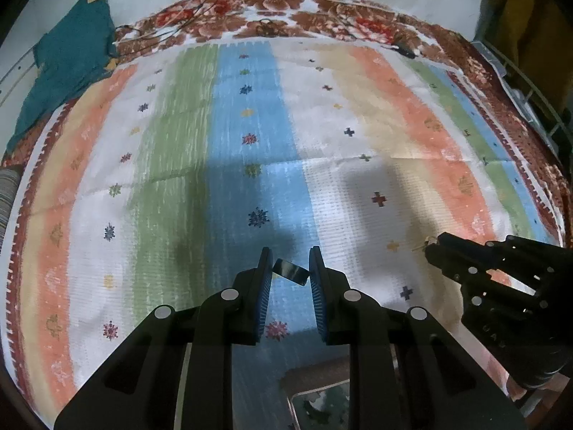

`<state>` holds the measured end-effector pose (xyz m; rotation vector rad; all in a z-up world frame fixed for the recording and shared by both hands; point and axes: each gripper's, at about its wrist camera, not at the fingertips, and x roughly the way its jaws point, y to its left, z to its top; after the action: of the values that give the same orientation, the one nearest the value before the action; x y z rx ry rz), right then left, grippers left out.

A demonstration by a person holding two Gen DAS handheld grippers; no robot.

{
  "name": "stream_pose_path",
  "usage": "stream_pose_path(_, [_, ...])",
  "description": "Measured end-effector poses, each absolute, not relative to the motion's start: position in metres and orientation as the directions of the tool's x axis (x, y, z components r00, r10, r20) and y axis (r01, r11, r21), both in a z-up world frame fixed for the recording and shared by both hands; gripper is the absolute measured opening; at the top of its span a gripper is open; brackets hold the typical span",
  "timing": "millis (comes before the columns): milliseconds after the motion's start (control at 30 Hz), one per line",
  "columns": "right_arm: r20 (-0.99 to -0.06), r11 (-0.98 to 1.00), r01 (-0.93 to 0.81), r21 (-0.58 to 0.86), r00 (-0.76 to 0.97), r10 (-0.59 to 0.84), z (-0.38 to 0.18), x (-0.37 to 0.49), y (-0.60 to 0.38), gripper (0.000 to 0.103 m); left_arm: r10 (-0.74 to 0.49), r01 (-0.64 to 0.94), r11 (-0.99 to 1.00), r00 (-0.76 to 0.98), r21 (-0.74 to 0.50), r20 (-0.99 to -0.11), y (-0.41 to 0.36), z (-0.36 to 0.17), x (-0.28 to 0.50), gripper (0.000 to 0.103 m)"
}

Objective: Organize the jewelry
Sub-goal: 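Carry the silver ring with the left tool while the right tool carries the gold charm over the tin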

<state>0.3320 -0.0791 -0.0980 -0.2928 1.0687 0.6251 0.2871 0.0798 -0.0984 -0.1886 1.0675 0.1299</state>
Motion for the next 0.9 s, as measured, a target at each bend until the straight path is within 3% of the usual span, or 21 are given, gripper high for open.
stream_pose_path(900, [-0.769, 0.740, -0.671, 0.047, 0.448, 0.455, -0.038, 0.269, -0.094, 0.015, -0.015, -0.120, 0.986, 0.615, -0.112, -0.788, 0.046, -0.041, 0.227, 0.020])
